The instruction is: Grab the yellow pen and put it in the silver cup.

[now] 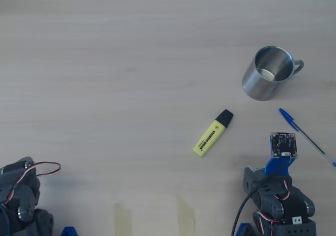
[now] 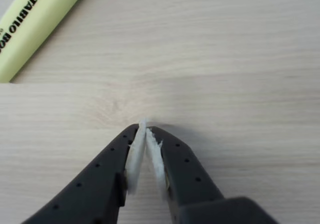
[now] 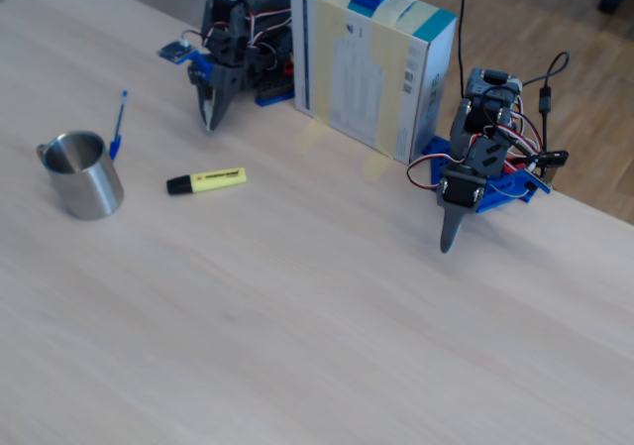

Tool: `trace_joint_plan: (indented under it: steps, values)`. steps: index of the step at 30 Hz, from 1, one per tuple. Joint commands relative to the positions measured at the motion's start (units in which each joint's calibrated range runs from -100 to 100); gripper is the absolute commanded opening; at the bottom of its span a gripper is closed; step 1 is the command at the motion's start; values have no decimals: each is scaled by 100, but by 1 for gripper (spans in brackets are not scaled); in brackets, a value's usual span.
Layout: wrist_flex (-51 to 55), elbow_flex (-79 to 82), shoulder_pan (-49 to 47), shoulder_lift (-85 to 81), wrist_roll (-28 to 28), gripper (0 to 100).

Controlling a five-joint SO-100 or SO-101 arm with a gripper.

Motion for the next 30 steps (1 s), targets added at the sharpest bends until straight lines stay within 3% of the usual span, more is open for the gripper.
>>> trace_joint_plan:
  steps: [1, 16, 23, 30]
  values:
    - [110, 54, -20, 33, 23, 3]
    - [-748, 54, -20, 49, -45, 3]
    - [-1006, -109, -291, 506, -518, 3]
    - [-1177, -1089, -474, 1504, -596, 16]
